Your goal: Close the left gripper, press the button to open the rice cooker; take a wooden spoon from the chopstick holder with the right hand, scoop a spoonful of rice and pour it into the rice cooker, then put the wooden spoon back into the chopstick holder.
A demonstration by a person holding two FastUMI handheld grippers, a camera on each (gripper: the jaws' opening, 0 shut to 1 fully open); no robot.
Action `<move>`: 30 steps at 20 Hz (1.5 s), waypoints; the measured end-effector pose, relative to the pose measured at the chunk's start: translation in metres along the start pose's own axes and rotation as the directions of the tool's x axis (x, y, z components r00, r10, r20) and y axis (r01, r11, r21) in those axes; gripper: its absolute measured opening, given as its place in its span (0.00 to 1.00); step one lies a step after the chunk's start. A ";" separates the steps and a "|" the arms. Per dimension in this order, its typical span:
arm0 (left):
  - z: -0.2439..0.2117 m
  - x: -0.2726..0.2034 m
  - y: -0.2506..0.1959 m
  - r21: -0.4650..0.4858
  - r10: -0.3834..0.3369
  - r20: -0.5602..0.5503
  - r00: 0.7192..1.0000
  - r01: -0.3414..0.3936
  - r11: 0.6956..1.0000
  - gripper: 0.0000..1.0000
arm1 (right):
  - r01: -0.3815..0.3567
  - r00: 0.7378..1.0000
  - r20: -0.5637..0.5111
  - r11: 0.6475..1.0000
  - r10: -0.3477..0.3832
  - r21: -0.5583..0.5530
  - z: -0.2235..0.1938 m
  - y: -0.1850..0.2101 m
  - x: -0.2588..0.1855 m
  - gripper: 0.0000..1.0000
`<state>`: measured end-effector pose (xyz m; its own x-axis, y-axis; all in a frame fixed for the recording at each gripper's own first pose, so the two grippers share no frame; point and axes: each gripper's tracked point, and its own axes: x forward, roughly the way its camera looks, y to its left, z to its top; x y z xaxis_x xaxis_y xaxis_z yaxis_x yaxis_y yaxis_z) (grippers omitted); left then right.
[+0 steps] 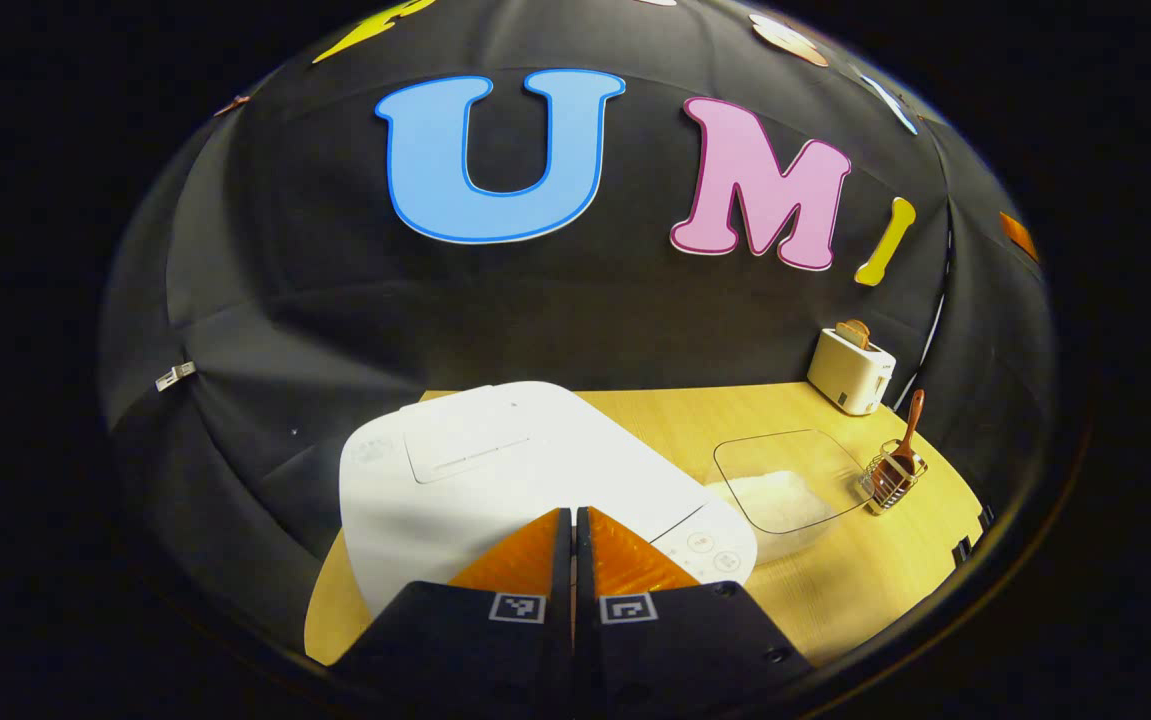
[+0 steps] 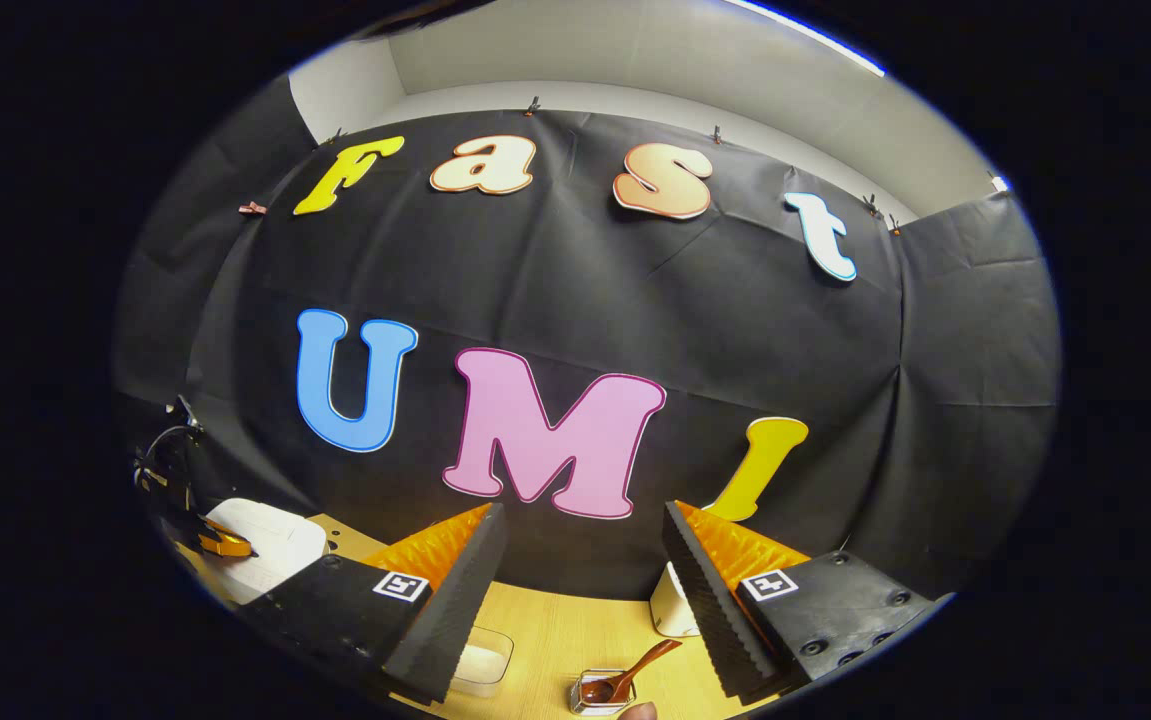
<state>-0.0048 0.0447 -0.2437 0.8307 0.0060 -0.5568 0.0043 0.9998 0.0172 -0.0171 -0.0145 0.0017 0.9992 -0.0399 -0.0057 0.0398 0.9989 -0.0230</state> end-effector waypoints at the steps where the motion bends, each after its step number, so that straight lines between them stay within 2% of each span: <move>1: -0.001 0.001 0.001 -0.002 0.003 -0.005 1.000 -0.003 1.000 0.05 | 0.000 1.000 0.001 1.000 0.000 -0.004 0.000 0.000 0.000 0.97; 8: -0.011 0.005 0.002 -0.037 -0.008 -0.062 0.998 0.006 0.999 0.06 | 0.002 1.000 0.007 1.000 -0.002 -0.019 0.004 -0.001 -0.001 0.97; 9: -0.012 0.005 0.003 -0.045 -0.007 -0.081 0.997 0.004 0.999 0.04 | 0.000 1.000 0.006 1.000 0.000 -0.022 0.004 -0.001 0.000 0.97; 10: -0.012 0.006 0.002 -0.049 -0.006 -0.094 0.996 0.002 0.999 0.06 | -0.002 1.000 0.004 1.000 0.002 -0.023 0.003 -0.001 0.000 0.97; 13: -0.015 0.007 0.002 -0.026 -0.002 -0.115 0.993 -0.001 1.000 0.07 | 0.000 1.000 -0.001 1.000 0.000 -0.013 0.001 -0.004 0.000 0.97; 18: -0.010 0.007 0.001 0.005 0.014 -0.092 0.996 -0.013 1.000 0.07 | 0.010 1.000 -0.003 1.000 -0.010 -0.006 -0.002 -0.011 0.001 0.97; 20: 0.007 0.003 0.003 0.001 0.018 -0.032 0.999 -0.018 1.000 0.06 | 0.017 1.000 -0.010 1.000 -0.017 -0.007 -0.005 -0.014 0.002 0.97; 23: 0.055 -0.007 0.010 -0.016 0.036 0.105 0.994 -0.035 0.999 0.06 | 0.031 0.999 -0.032 0.999 -0.031 0.025 -0.015 -0.021 0.003 0.97; 30: 0.156 -0.022 0.051 -0.190 0.102 0.349 0.932 -0.037 0.981 0.06 | 0.059 0.995 -0.082 0.998 -0.056 0.039 -0.040 -0.041 0.006 0.97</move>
<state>0.0642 0.0929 -0.1013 0.9684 0.1022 -0.2275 -0.1320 0.9839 -0.1201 -0.0133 -0.0569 -0.0378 0.9915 -0.0973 -0.0862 0.0990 0.9950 0.0154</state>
